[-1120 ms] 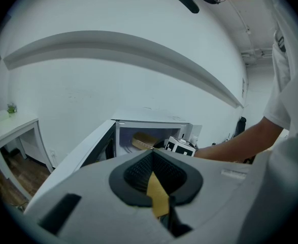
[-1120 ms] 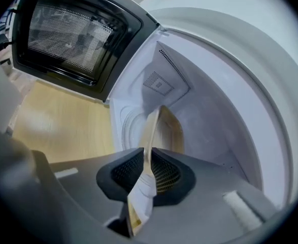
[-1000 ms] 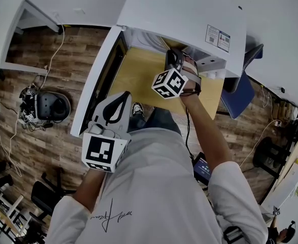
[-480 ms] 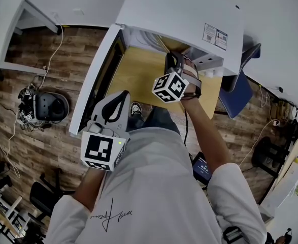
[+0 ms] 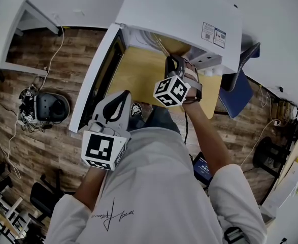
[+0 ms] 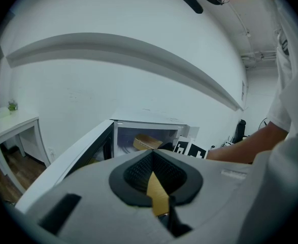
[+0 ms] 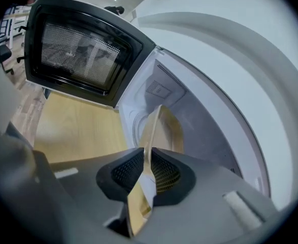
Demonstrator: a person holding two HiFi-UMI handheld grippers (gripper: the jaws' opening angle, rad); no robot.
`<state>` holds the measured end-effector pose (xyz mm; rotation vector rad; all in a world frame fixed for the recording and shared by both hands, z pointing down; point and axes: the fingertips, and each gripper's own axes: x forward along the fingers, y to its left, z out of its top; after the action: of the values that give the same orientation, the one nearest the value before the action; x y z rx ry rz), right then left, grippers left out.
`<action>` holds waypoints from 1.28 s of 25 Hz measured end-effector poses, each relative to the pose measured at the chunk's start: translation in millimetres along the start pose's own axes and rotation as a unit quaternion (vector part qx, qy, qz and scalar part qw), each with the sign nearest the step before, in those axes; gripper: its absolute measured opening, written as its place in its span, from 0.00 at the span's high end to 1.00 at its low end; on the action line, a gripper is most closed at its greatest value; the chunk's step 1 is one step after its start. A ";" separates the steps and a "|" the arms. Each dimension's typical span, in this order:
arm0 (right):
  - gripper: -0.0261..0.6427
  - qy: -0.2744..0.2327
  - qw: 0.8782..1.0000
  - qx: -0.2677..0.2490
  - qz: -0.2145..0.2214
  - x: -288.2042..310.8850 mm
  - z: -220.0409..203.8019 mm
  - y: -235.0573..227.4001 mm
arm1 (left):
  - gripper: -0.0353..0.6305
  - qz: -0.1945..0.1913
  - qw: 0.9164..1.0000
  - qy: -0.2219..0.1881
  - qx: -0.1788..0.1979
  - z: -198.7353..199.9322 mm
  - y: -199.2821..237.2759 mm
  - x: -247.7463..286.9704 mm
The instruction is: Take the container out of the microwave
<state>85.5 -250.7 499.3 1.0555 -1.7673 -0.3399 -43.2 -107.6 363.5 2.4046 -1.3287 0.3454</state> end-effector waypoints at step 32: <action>0.87 -0.041 0.991 0.123 0.043 -59.5 11.9 7.6 | 0.96 -0.026 1.000 0.000 -0.011 3.7 8.9 8.9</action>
<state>78.0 -202.6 462.3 1.1469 -1.9590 -0.1153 -45.9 -120.3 365.3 2.4149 -1.2618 0.3151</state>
